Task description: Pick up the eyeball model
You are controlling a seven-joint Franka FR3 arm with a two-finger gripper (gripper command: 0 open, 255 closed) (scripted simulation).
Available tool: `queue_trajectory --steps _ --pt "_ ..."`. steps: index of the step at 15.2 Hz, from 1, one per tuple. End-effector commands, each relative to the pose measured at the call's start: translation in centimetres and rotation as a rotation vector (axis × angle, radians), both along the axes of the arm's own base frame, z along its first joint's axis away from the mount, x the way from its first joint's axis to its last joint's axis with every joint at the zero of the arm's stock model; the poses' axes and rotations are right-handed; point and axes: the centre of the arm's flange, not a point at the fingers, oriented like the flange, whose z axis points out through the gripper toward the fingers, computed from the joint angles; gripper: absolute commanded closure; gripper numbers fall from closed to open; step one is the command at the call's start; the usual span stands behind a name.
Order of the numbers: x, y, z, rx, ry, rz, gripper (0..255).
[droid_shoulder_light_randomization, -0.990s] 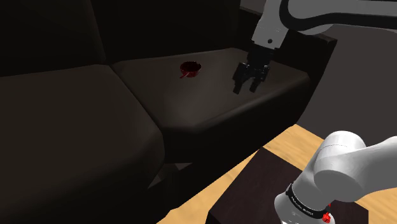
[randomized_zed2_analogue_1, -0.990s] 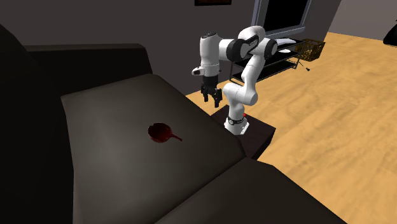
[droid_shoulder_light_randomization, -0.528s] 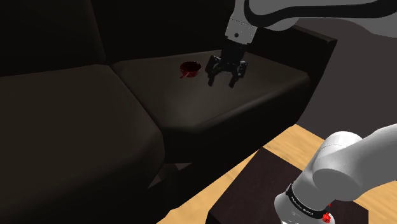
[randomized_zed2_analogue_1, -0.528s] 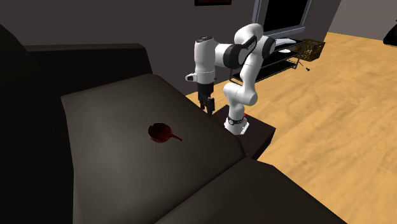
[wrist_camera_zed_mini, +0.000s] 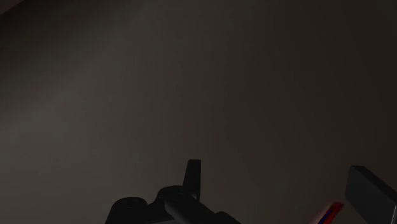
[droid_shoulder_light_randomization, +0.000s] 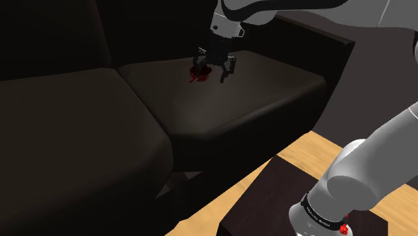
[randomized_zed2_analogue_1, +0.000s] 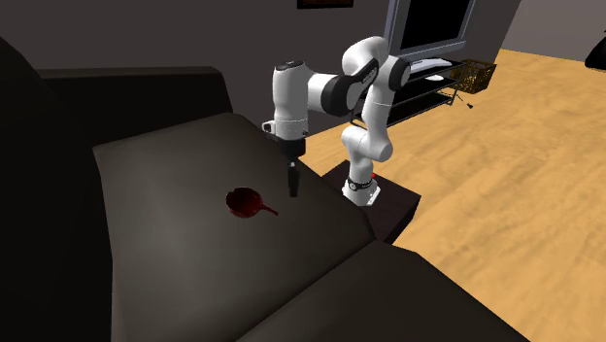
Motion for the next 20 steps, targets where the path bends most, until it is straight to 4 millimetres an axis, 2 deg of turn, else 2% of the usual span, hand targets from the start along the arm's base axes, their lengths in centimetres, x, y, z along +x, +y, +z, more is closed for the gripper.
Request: queue_trajectory --steps 1,6,7,14,16,17,20 --pt "2.6 -0.1 -0.2 0.004 0.003 -0.075 0" --pt "8.9 -1.2 0.0 0.010 0.009 -0.250 0" --pt "8.9 -1.2 0.0 0.010 0.009 -0.252 0" --pt "8.9 -1.2 -4.0 0.010 0.009 -0.252 0" --pt "8.9 -1.2 -4.0 0.010 0.009 -0.252 0" --pt "8.9 -1.3 -4.0 0.010 0.009 -0.252 255" --pt "9.0 -1.2 -4.0 0.010 0.009 -0.252 255"
